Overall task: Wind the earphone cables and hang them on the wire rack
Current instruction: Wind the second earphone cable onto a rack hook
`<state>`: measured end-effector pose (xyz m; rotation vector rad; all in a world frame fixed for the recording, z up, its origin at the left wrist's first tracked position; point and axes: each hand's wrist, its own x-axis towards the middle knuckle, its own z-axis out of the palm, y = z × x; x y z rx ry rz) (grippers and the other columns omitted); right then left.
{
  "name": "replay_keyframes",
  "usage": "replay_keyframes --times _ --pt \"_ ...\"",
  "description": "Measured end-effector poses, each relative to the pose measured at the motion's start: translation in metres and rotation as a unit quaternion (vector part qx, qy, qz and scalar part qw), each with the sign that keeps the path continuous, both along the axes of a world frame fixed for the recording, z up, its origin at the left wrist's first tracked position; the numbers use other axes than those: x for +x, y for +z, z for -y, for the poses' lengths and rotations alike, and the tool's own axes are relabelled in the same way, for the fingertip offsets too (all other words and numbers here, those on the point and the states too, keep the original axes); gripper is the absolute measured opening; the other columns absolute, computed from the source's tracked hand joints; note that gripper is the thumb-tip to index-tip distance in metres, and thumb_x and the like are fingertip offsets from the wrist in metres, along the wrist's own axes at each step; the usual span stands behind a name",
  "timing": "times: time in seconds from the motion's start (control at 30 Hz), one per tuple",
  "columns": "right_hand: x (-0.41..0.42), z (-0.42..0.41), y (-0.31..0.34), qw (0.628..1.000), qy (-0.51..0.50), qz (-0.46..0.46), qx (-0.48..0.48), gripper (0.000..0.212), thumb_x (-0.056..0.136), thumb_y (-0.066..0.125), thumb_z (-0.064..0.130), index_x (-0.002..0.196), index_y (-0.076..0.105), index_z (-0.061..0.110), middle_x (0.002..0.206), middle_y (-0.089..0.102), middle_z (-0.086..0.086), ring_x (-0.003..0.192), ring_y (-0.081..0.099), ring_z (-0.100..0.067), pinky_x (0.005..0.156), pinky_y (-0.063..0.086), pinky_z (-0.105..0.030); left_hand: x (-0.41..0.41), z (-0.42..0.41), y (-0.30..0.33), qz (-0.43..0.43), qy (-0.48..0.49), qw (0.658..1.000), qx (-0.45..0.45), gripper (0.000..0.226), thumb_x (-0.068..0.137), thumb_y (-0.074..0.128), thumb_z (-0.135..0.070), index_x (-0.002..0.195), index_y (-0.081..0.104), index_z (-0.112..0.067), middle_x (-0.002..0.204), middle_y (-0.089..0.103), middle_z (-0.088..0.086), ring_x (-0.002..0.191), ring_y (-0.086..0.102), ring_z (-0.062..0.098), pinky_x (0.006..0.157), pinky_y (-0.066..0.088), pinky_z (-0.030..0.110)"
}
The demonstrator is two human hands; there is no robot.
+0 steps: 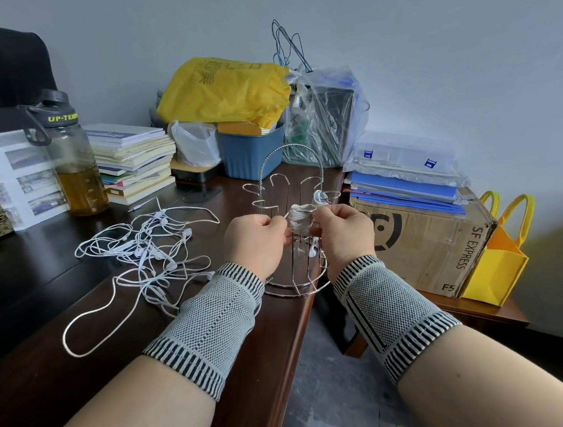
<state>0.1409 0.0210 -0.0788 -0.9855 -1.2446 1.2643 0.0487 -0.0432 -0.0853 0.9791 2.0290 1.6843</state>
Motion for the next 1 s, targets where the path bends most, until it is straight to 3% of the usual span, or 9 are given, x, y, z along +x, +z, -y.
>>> replay_keyframes --times 0.13,0.23,0.37,0.43,0.57,0.67,0.77,0.87,1.0 --pt "0.004 0.002 -0.001 1.000 0.006 -0.001 0.017 0.014 0.082 0.062 0.006 0.069 0.062 0.010 0.058 0.061 -0.001 0.060 0.060 -0.017 0.058 0.050 -0.028 0.001 0.007 0.005 -0.058 -0.014 0.998 -0.023 0.035 0.083 0.056 -0.019 0.051 0.066 -0.012 0.057 0.068 0.002 0.066 0.068 0.023 0.068 0.058 0.041" --pt "0.006 0.003 -0.005 0.999 0.006 0.013 0.043 0.012 0.082 0.062 0.005 0.072 0.062 0.012 0.062 0.063 -0.001 0.061 0.060 -0.015 0.065 0.054 -0.032 0.004 0.013 0.009 -0.181 -0.036 0.980 -0.069 0.036 0.090 0.054 -0.025 0.067 0.066 0.001 0.059 0.062 0.012 0.059 0.054 0.025 0.057 0.044 0.034" --pt "0.012 0.006 -0.010 0.997 0.027 0.038 0.066 0.010 0.080 0.061 0.002 0.073 0.064 0.009 0.069 0.064 -0.006 0.060 0.056 -0.013 0.060 0.050 -0.027 0.009 0.016 0.011 -0.278 -0.060 0.952 -0.117 0.043 0.094 0.051 -0.029 0.057 0.053 -0.006 0.060 0.054 0.006 0.062 0.051 0.025 0.055 0.035 0.035" --pt "0.014 0.007 -0.011 0.995 0.045 0.057 0.075 0.012 0.081 0.065 0.006 0.070 0.067 0.009 0.069 0.064 -0.006 0.058 0.055 -0.012 0.060 0.050 -0.028 0.012 0.016 0.010 -0.311 -0.069 0.939 -0.131 0.042 0.094 0.052 -0.028 0.056 0.049 -0.011 0.070 0.052 0.000 0.067 0.050 0.023 0.058 0.032 0.030" --pt "0.015 0.008 -0.010 0.985 0.055 0.112 0.116 0.029 0.082 0.072 0.019 0.054 0.064 0.022 0.068 0.063 0.003 0.067 0.058 -0.010 0.076 0.052 -0.034 0.011 0.015 0.005 -0.337 -0.095 0.926 -0.142 0.030 0.092 0.058 -0.030 0.062 0.055 -0.024 0.100 0.054 -0.006 0.087 0.057 0.018 0.071 0.036 0.023" --pt "0.017 0.008 -0.008 0.972 0.070 0.165 0.154 0.031 0.083 0.071 0.024 0.053 0.064 0.022 0.068 0.061 0.007 0.074 0.055 -0.001 0.080 0.049 -0.030 0.011 0.014 0.002 -0.335 -0.117 0.925 -0.133 0.019 0.094 0.059 -0.032 0.094 0.074 -0.020 0.118 0.055 -0.008 0.100 0.059 0.014 0.082 0.040 0.021" --pt "0.019 0.007 -0.007 0.972 0.095 0.164 0.141 0.032 0.083 0.072 0.020 0.052 0.064 0.022 0.066 0.060 0.010 0.072 0.054 0.000 0.080 0.049 -0.029 0.011 0.015 0.000 -0.341 -0.123 0.924 -0.121 0.025 0.096 0.057 -0.030 0.107 0.074 -0.017 0.127 0.055 -0.009 0.104 0.059 0.013 0.088 0.045 0.024" --pt "0.019 0.005 -0.009 0.973 0.106 0.161 0.123 0.028 0.084 0.069 0.017 0.056 0.067 0.015 0.064 0.060 0.006 0.067 0.056 -0.005 0.073 0.051 -0.029 0.012 0.016 0.001 -0.348 -0.136 0.918 -0.130 0.023 0.097 0.056 -0.029 0.104 0.075 -0.018 0.117 0.063 -0.008 0.099 0.061 0.016 0.085 0.049 0.029" --pt "0.017 0.005 -0.014 0.982 0.092 0.132 0.098 0.024 0.085 0.067 0.016 0.062 0.065 0.012 0.055 0.062 0.001 0.049 0.053 -0.006 0.059 0.050 -0.027 0.006 0.019 0.011 -0.336 -0.115 0.925 -0.136 0.021 0.094 0.057 -0.029 0.085 0.075 -0.021 0.073 0.070 -0.002 0.064 0.062 0.011 0.059 0.049 0.028"
